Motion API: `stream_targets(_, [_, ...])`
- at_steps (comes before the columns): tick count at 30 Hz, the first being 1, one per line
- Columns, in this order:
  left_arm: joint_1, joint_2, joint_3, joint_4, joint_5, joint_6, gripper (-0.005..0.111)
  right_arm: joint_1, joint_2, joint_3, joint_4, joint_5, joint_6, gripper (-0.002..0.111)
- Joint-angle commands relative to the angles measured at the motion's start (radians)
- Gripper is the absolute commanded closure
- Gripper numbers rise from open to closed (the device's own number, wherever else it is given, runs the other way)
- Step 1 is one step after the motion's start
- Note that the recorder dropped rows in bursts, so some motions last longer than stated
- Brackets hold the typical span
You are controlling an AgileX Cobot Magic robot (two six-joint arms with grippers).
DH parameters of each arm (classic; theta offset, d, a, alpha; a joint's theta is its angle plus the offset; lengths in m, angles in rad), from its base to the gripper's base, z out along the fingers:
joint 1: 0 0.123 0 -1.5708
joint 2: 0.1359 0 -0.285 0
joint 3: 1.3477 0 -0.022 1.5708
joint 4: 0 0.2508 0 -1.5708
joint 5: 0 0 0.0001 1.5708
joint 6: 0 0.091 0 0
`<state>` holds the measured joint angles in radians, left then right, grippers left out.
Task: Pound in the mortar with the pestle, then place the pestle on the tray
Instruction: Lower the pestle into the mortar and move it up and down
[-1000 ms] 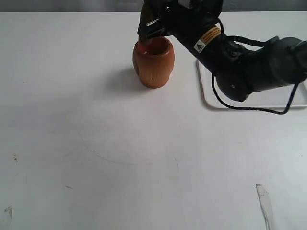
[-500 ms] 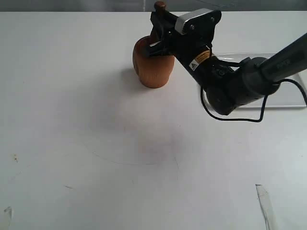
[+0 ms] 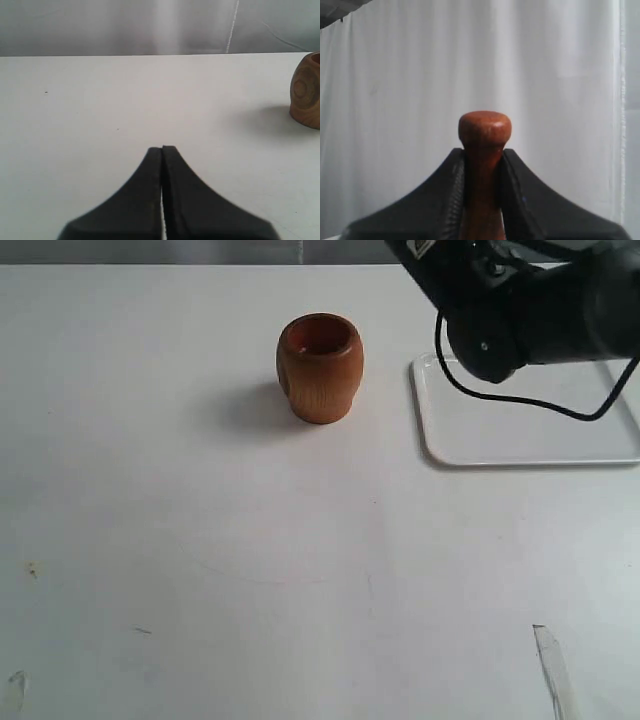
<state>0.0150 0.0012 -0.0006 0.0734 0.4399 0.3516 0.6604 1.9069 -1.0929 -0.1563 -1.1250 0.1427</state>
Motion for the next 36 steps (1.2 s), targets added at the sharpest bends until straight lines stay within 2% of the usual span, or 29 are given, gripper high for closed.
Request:
stream_targets(1, [-0.008,-0.001,0.001,-0.007,-0.003,-0.008,0.107,0.006,0.039,0.015,-0.027,0.102,-0.050,0.108])
stream_targets(7, [-0.008,-0.001,0.001,-0.007,-0.003,-0.008,0.107,0.006,0.118,0.116,0.002,0.026,-0.086,0.108])
stream_targets(16, [-0.008,-0.001,0.001,-0.007,-0.003,-0.008,0.107,0.006,0.307,0.121,0.004,-0.001,-0.051,0.108])
stream_targets(20, [-0.008,-0.001,0.001,-0.007,-0.003,-0.008,0.107,0.006,0.188,0.119,0.004,-0.081,-0.049,0.108])
stream_targets(27, [-0.008,-0.001,0.001,-0.007,-0.003,-0.008,0.107,0.006,-0.106,0.119,0.019,0.055,-0.076,0.108])
stream_targets(31, [-0.008,-0.001,0.001,-0.007,-0.003,-0.008,0.107,0.006,-0.117,0.119,0.019,0.100,-0.079,0.108])
stream_targets(36, [-0.008,-0.001,0.001,-0.007,-0.003,-0.008,0.107,0.006,-0.008,0.119,0.019,0.094,-0.080,0.108])
